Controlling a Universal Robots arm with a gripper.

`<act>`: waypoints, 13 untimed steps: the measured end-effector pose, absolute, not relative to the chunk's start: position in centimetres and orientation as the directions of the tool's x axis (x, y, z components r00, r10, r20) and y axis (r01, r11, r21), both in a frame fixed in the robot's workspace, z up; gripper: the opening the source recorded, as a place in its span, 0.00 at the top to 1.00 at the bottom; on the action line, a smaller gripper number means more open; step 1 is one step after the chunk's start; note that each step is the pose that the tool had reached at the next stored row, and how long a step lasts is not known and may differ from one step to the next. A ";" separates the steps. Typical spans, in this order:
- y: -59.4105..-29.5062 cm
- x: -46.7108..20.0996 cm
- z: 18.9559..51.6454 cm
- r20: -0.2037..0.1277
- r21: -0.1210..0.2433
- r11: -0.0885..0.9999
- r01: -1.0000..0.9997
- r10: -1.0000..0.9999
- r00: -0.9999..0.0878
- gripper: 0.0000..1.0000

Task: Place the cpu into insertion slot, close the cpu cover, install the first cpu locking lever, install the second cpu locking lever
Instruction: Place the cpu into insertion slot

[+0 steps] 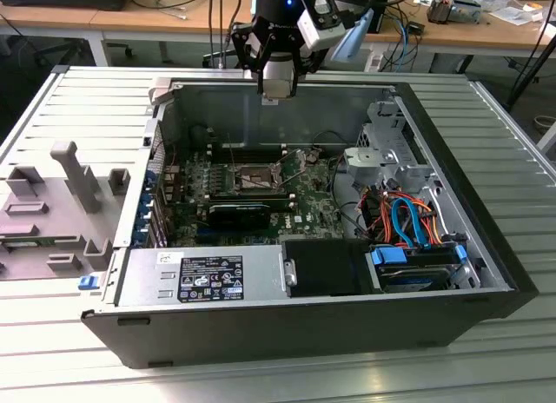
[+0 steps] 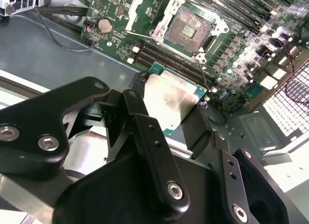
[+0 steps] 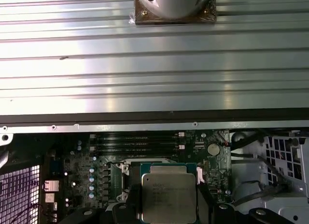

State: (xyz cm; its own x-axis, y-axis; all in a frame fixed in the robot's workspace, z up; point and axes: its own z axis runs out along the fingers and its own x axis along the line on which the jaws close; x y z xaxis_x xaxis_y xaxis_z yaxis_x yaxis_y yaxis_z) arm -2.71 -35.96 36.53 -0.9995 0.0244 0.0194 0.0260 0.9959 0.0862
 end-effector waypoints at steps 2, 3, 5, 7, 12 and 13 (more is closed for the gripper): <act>-36.0 -2.7 36.5 0.019 0.086 0.996 0.026 0.024 -1.000 0.45; -36.0 -2.7 36.5 0.019 0.086 0.996 0.026 0.024 -1.000 0.45; -36.0 -2.7 36.4 0.019 0.086 0.996 0.026 0.024 -1.000 0.45; -36.1 -2.7 36.4 0.019 0.086 0.996 0.026 0.024 -1.000 0.45; -36.2 -2.7 36.3 0.019 0.086 0.996 0.026 0.024 -1.000 0.45; -36.2 -2.7 36.3 0.019 0.086 0.996 0.026 0.024 -1.000 0.45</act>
State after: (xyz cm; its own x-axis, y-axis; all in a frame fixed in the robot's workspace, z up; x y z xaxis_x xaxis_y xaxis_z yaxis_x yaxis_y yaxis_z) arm -2.71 -36.18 36.27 -0.9995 0.0241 0.0193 0.0257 0.9959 0.0864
